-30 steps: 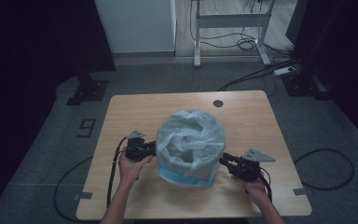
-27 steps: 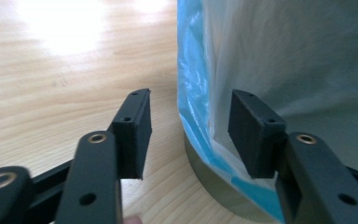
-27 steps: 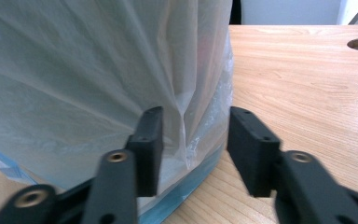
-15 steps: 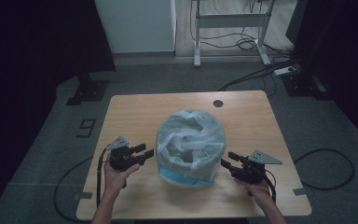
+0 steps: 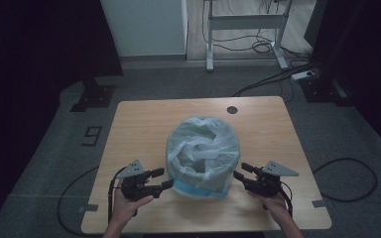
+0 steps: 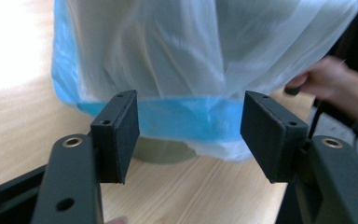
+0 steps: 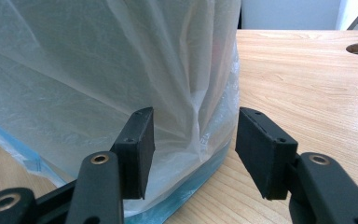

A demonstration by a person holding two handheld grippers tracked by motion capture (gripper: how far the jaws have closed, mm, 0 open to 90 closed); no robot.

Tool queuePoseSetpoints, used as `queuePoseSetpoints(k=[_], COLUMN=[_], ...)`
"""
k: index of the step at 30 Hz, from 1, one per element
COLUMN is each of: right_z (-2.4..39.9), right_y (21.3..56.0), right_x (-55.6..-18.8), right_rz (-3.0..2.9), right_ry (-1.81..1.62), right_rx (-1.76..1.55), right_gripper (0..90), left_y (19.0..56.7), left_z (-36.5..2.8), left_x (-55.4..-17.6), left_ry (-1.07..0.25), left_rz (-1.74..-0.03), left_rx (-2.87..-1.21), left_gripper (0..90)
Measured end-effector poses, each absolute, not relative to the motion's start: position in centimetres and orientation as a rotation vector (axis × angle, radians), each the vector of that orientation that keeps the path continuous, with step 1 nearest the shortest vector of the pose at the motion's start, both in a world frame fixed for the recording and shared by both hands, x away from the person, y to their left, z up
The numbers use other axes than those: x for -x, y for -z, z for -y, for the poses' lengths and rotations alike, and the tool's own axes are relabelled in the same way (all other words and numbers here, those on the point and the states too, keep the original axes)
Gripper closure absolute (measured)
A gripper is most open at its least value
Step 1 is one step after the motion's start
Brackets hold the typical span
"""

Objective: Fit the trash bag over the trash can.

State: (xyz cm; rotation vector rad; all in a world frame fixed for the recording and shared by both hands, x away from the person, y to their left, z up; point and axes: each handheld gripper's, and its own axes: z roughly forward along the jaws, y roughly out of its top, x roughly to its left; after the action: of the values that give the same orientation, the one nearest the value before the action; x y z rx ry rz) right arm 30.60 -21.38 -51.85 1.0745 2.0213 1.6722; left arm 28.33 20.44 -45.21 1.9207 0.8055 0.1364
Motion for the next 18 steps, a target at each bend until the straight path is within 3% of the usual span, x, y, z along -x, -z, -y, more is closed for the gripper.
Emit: queuePoseSetpoints(k=[3,7,9,18], right_z=[21.3,21.3,21.4,21.1], right_y=[51.8,51.9,51.9,52.3], right_x=[-30.5,-30.5,-30.6,-30.7], right_rz=[-2.024,-2.029,-2.031,-2.040], right_ry=[-1.674,-1.672,-1.670,-1.648], right_rx=[-1.067,-1.064,-1.066,-1.081], right_gripper=[46.1,46.9,47.2,48.3], left_y=[46.0,46.6,46.8,49.3], left_z=[-19.8,-19.5,-19.5,-18.0], left_x=[-28.4,-28.6,-28.7,-30.3], left_ry=[-0.127,-0.069,-0.058,-0.018], left_rz=[-0.798,-0.780,-0.792,-0.943], left_rx=[-1.947,-1.962,-1.974,-2.131], left_gripper=[45.3,77.8,86.1,88.1])
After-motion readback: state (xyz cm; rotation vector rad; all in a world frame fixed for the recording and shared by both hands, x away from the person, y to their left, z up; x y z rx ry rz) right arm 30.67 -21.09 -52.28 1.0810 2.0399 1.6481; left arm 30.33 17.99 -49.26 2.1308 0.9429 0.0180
